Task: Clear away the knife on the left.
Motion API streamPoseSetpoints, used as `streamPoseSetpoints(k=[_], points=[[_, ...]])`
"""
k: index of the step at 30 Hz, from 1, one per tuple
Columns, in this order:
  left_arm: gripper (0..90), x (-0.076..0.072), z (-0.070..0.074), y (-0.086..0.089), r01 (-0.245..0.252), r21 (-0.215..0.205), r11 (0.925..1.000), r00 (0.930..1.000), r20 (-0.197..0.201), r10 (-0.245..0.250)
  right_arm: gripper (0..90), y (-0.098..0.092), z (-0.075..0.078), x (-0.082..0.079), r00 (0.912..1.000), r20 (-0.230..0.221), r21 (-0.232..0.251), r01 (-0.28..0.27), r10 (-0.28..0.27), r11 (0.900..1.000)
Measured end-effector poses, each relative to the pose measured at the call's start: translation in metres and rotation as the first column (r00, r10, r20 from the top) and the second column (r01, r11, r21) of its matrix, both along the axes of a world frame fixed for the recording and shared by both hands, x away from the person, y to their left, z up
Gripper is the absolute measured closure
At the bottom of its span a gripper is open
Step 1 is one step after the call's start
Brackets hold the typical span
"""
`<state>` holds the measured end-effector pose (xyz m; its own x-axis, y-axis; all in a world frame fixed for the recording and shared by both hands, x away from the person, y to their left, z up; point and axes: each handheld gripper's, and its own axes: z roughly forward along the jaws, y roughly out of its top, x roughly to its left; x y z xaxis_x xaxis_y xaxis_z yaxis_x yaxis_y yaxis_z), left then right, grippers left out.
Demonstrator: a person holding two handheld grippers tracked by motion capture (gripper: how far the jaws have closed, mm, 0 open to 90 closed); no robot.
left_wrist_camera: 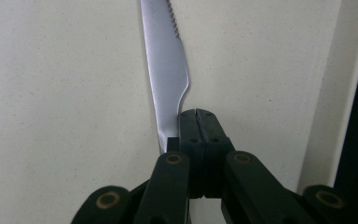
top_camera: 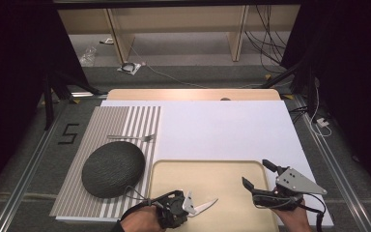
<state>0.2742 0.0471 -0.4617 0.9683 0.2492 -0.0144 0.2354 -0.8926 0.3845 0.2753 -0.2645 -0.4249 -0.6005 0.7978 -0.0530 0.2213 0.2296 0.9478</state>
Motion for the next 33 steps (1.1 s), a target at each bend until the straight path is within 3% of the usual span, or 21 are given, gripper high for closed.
streamPoseSetpoints(k=[17, 33], points=[[89.1, 0.01, -0.002, 0.011, -0.065, -0.036, 0.9972, 0.9978, 0.014, 0.065, 15.1, 0.001, 0.0, 0.0, 1.0, 0.004, -0.001, -0.001, 0.001, 1.0], [89.1, 0.02, -0.003, 0.023, -0.115, -0.044, 0.9923, 0.9929, 0.024, 0.116, 15.1, 0.001, -0.001, 0.0, 1.0, 0.006, 0.002, -0.002, 0.002, 1.0]])
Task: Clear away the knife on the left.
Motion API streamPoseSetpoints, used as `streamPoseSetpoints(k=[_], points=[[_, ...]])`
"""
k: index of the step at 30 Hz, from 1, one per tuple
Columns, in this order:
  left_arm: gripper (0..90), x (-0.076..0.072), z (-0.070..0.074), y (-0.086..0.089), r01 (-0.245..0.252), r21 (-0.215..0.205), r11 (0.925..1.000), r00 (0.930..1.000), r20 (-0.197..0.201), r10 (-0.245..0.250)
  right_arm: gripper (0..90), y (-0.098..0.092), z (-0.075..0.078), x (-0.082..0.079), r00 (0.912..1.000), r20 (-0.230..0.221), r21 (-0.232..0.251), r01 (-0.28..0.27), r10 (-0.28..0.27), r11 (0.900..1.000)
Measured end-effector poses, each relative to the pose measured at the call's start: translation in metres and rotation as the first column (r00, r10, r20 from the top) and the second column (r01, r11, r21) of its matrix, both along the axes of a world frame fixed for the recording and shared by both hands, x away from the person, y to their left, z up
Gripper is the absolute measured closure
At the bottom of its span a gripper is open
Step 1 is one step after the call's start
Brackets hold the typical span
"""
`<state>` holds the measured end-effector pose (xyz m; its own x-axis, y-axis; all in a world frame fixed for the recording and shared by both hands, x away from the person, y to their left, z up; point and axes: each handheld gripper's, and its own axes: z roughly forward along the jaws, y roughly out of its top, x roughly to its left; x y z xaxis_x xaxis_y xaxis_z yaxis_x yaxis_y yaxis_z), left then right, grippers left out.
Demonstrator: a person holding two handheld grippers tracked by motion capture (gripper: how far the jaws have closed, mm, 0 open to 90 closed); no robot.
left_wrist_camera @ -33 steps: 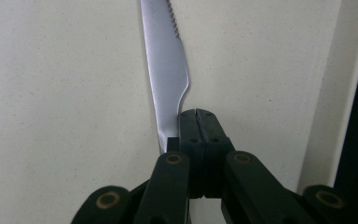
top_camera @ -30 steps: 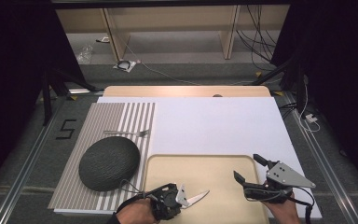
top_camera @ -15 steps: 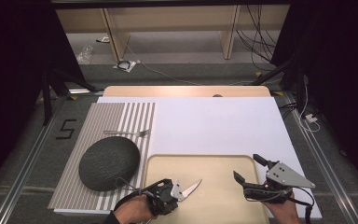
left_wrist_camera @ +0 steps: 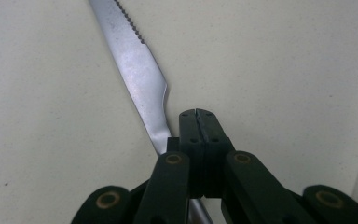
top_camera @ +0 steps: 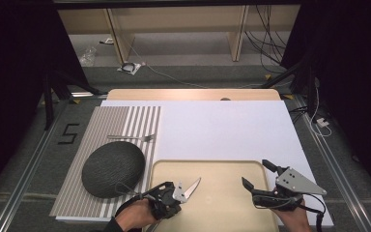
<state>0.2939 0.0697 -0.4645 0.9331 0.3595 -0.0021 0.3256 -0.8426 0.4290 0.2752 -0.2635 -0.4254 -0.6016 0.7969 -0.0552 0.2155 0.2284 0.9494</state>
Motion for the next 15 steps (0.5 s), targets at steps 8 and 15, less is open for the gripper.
streamPoseSetpoints(k=[8, 15], points=[[89.1, 0.004, 0.0, 0.006, -0.023, -0.004, 0.9997, 0.9997, 0.002, 0.023, 15.0, 0.0, 0.0, 0.0, 1.0, 0.0, -0.001, -0.001, 0.001, 1.0], [89.1, 0.008, 0.0, 0.012, -0.042, 0.0, 0.9991, 0.9991, 0.001, 0.042, 15.1, 0.0, 0.0, 0.0, 1.0, -0.002, -0.001, 0.0, 0.0, 1.0]])
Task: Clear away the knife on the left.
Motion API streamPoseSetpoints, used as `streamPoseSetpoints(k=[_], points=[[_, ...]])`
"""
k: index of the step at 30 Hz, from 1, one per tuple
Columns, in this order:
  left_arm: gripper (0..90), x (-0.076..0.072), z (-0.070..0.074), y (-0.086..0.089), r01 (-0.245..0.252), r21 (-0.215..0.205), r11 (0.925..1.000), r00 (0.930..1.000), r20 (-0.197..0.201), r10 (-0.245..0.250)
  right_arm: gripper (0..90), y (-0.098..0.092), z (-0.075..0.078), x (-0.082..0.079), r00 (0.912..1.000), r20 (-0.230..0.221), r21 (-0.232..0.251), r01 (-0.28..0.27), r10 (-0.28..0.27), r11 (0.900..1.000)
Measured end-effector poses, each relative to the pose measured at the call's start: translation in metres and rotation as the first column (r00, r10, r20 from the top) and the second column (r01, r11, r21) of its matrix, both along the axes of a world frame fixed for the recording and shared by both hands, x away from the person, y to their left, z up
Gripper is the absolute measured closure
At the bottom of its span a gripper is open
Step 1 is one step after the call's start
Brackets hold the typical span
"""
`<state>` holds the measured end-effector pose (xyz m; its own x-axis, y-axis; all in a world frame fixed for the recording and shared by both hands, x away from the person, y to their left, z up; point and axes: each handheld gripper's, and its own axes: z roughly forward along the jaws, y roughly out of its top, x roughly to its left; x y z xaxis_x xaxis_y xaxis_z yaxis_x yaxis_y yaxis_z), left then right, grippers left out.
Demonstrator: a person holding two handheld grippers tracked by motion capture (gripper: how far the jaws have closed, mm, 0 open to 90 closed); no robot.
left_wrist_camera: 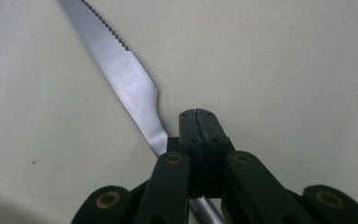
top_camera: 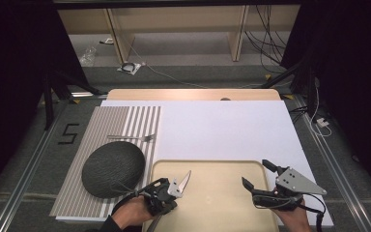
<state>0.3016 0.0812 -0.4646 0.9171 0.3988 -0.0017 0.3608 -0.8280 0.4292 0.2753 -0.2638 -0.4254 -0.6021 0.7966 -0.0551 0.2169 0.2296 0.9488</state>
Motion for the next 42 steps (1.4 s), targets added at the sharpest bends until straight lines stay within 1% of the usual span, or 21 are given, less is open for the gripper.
streamPoseSetpoints(k=[10, 23, 24, 31, 35, 37, 42], points=[[89.1, 0.004, 0.0, 0.008, -0.029, -0.002, 0.9996, 0.9996, -0.005, 0.029, 15.1, 0.0, 0.0, 0.0, 1.0, 0.0, 0.002, -0.001, 0.001, 1.0], [89.1, 0.009, 0.0, 0.021, -0.061, -0.002, 0.9981, 0.998, -0.015, 0.061, 15.1, 0.0, 0.0, -0.001, 1.0, -0.002, -0.007, -0.001, 0.001, 1.0], [89.1, 0.009, 0.0, 0.022, -0.061, 0.001, 0.9982, 0.998, -0.015, 0.061, 15.1, 0.0, 0.0, 0.0, 1.0, 0.003, -0.001, -0.002, 0.002, 1.0], [89.1, 0.011, 0.0, 0.028, -0.078, 0.004, 0.997, 0.9967, -0.021, 0.078, 15.1, -0.001, 0.0, -0.001, 1.0, -0.002, -0.006, -0.001, 0.0, 1.0], [89.1, 0.011, 0.0, 0.031, -0.084, 0.008, 0.9965, 0.9962, -0.023, 0.084, 15.1, 0.0, 0.0, 0.0, 1.0, 0.003, -0.003, -0.003, 0.003, 1.0], [89.1, 0.011, 0.0, 0.033, -0.086, 0.008, 0.9963, 0.9959, -0.028, 0.086, 15.1, -0.001, 0.0, -0.001, 1.0, -0.001, -0.008, -0.002, 0.002, 1.0], [89.0, 0.012, 0.001, 0.037, -0.09, 0.013, 0.9958, 0.9952, -0.038, 0.091, 15.1, 0.0, 0.0, 0.0, 1.0, 0.002, -0.003, -0.003, 0.003, 1.0]])
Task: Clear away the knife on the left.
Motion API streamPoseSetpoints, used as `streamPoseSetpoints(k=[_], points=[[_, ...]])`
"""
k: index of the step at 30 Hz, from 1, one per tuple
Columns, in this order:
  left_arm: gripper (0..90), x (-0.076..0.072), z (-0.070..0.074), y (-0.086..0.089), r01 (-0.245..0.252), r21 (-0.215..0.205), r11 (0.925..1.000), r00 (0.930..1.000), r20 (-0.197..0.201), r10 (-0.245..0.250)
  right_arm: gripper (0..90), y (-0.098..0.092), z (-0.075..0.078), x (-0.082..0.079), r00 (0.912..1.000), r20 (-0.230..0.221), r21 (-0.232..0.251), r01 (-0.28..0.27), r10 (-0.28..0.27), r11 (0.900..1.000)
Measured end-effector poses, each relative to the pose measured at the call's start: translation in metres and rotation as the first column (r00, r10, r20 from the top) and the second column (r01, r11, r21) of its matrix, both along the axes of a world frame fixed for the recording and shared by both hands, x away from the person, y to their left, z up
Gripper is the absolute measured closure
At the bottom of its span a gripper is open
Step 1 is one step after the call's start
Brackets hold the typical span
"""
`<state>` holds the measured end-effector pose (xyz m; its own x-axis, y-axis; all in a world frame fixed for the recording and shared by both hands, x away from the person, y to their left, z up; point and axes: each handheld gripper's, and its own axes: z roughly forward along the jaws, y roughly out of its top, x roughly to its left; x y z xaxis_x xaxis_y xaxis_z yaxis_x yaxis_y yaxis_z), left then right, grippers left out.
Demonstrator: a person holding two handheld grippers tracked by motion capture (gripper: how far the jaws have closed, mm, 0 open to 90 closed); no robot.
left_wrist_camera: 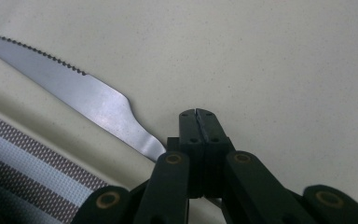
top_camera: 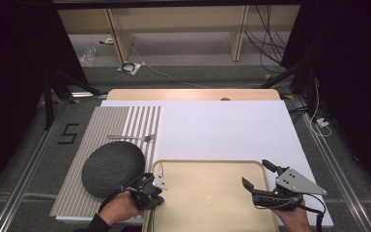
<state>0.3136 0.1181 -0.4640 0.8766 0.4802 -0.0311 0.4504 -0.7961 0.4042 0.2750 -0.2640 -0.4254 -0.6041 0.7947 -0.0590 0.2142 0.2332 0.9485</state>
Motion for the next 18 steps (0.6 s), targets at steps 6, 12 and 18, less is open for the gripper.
streamPoseSetpoints(k=[6, 12, 18], points=[[88.4, 0.0009, 0.0, 0.0041, -0.009, -0.001, 1.0, 0.9999, -0.006, 0.009, 15.1, 0.0001, -0.0001, 0.0001, 1.0, 0.002, 0.002, -0.001, 0.001, 1.0], [80.3, 0.0014, 0.0018, 0.0057, -0.016, -0.027, 0.9995, 0.9998, -0.01, 0.016, 15.1, 0.0003, -0.0002, 0.0001, 1.0, 0.006, 0.002, -0.004, 0.004, 1.0], [54.5, 0.0022, 0.0059, 0.0063, -0.029, -0.078, 0.9965, 0.9996, -0.007, 0.029, 15.1, 0.0, -0.0002, 0.0, 1.0, 0.001, 0.001, -0.003, 0.003, 1.0]])
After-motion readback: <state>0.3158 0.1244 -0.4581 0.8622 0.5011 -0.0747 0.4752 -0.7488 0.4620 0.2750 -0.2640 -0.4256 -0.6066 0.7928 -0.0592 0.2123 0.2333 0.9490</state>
